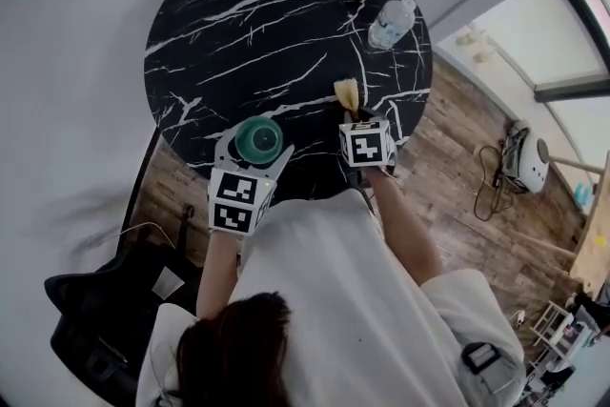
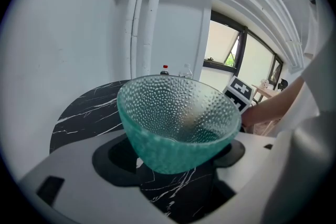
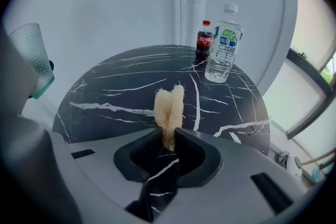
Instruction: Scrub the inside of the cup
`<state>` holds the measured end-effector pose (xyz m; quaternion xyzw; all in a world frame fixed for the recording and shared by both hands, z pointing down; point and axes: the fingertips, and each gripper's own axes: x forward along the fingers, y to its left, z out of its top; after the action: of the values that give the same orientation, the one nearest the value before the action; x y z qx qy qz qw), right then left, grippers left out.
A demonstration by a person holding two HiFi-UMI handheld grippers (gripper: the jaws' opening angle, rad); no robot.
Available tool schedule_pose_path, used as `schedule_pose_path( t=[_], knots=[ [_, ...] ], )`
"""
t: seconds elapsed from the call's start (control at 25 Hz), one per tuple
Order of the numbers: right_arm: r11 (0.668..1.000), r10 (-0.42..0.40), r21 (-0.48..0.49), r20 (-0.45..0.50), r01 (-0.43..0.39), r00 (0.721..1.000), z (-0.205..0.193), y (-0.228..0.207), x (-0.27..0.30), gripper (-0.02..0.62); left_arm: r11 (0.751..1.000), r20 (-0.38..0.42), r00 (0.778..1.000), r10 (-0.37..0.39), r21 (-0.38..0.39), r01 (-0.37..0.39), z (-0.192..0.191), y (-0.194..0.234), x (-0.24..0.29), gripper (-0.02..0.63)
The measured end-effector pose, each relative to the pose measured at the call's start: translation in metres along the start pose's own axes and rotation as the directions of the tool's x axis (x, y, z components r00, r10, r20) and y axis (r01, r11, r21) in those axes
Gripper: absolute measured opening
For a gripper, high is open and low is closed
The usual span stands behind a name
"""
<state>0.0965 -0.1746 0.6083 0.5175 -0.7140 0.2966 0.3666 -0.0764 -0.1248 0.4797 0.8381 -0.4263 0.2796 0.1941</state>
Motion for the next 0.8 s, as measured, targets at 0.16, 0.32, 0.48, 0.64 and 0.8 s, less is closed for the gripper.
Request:
schedule_pose_path(
  t=[0.16,0.32,0.48,0.64,0.8],
  knots=[
    [1.000,0.027,0.003,0.023,-0.027,0.999,0.005,0.004,-0.006,0.083,1.000,0.001,1.000,-0.011,0.014,0.011,0.000,-0.003,0.002,0.368],
    [0.999,0.049,-0.026,0.072,-0.047,0.996,0.014,0.009,-0.018,0.078,0.999,-0.008,1.000,-0.027,0.030,0.028,-0.001,-0.003,0.002,0.368],
    [0.996,0.078,-0.059,0.153,-0.070,0.985,0.036,0.014,-0.036,0.074,0.996,-0.009,0.996,-0.086,0.019,0.086,0.002,-0.005,0.006,0.368],
    [0.988,0.100,-0.136,0.231,-0.069,0.968,0.057,0.023,-0.054,0.071,0.994,-0.024,0.995,-0.095,0.054,0.096,0.002,0.000,0.008,0.368],
    [0.964,0.158,-0.254,0.289,-0.084,0.944,0.077,0.038,-0.077,0.072,0.986,-0.050,0.991,-0.125,0.104,0.129,0.004,0.004,0.011,0.368]
  ],
)
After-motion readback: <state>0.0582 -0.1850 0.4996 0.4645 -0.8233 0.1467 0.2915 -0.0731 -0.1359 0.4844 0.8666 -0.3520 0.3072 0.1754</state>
